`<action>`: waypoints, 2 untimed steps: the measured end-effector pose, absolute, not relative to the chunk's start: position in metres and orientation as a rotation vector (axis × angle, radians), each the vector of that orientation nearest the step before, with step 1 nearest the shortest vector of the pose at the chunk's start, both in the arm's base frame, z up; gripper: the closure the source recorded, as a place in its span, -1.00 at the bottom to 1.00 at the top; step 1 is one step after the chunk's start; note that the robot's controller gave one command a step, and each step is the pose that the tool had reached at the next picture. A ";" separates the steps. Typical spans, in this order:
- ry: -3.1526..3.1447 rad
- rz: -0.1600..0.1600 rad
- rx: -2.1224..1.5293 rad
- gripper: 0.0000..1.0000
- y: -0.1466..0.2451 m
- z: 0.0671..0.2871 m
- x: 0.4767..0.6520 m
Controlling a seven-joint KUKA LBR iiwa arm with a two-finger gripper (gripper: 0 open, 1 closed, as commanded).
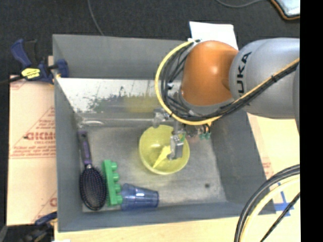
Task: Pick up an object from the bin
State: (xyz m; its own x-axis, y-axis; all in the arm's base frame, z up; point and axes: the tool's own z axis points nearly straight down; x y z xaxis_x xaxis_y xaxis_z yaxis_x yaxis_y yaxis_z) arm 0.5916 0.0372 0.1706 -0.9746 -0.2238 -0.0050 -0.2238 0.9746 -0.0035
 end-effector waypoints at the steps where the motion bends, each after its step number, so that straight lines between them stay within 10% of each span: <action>1: 2.989 -0.007 -0.940 -1.00 0.030 0.199 0.596; 2: 3.113 -0.002 -0.332 -1.00 0.021 0.156 0.563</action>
Offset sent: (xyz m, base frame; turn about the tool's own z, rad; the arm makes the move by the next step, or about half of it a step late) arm -0.0343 -0.0173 -0.0214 0.0213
